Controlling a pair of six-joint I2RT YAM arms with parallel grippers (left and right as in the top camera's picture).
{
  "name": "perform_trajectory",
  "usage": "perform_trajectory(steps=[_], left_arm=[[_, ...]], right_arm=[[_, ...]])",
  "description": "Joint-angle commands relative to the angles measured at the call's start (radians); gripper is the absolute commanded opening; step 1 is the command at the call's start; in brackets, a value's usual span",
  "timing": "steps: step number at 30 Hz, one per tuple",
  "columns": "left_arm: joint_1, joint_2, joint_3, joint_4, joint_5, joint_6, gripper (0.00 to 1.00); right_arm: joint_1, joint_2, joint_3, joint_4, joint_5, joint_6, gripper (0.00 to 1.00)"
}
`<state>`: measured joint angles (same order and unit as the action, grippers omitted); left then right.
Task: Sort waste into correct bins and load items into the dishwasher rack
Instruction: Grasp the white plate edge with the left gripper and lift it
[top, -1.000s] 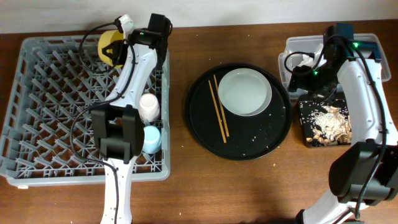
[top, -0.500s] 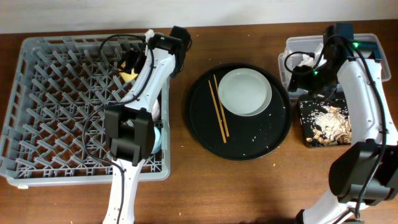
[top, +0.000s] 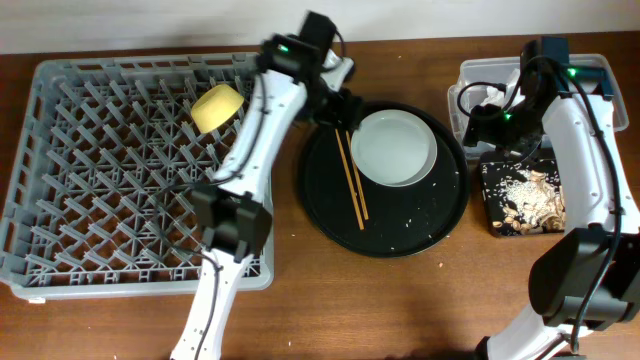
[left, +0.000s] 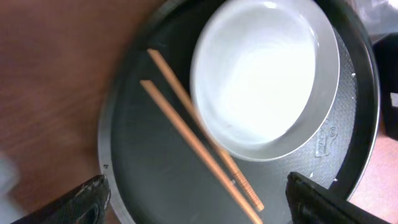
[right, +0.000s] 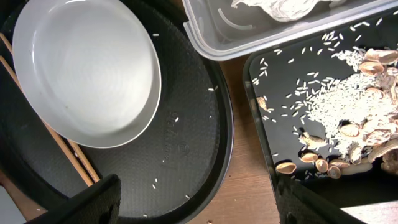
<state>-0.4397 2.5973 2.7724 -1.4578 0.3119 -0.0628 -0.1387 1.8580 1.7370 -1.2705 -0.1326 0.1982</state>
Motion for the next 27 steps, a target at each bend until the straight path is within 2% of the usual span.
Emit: perform_trajectory(steps=[1, 3, 4, 8, 12, 14, 19, 24, 27], left_arm=[[-0.071, 0.079, 0.01, 0.01, -0.033, -0.161, 0.83], [-0.109, 0.103, 0.01, 0.065, -0.057, -0.2, 0.68], [-0.121, 0.113, 0.01, 0.067, -0.09, -0.211, 0.65], [-0.153, 0.15, 0.01, 0.045, -0.209, -0.24, 0.59], [-0.153, 0.203, 0.01, 0.052, -0.208, -0.265, 0.53], [-0.153, 0.206, 0.01, 0.065, -0.208, -0.266, 0.41], [-0.153, 0.208, 0.01, 0.07, -0.208, -0.266, 0.18], [-0.153, 0.208, 0.01, 0.063, -0.208, -0.266, 0.05], [-0.151, 0.208, 0.01, 0.051, -0.208, -0.266, 0.02]], right_arm=[[0.003, -0.006, 0.007, 0.002, 0.005, -0.007, 0.81], [0.003, -0.006, 0.007, 0.002, 0.005, -0.007, 0.81], [0.003, -0.006, 0.007, 0.002, 0.005, -0.007, 0.81], [0.003, -0.006, 0.007, -0.002, 0.005, -0.007, 0.81], [0.003, -0.006, 0.007, -0.002, 0.005, -0.007, 0.81], [0.003, -0.006, 0.007, -0.002, 0.005, -0.008, 0.81], [0.003, -0.006, 0.007, -0.002, 0.005, -0.008, 0.81], [0.003, -0.006, 0.007, -0.006, 0.005, -0.007, 0.81], [0.003, -0.006, 0.007, -0.008, 0.005, -0.007, 0.81]])
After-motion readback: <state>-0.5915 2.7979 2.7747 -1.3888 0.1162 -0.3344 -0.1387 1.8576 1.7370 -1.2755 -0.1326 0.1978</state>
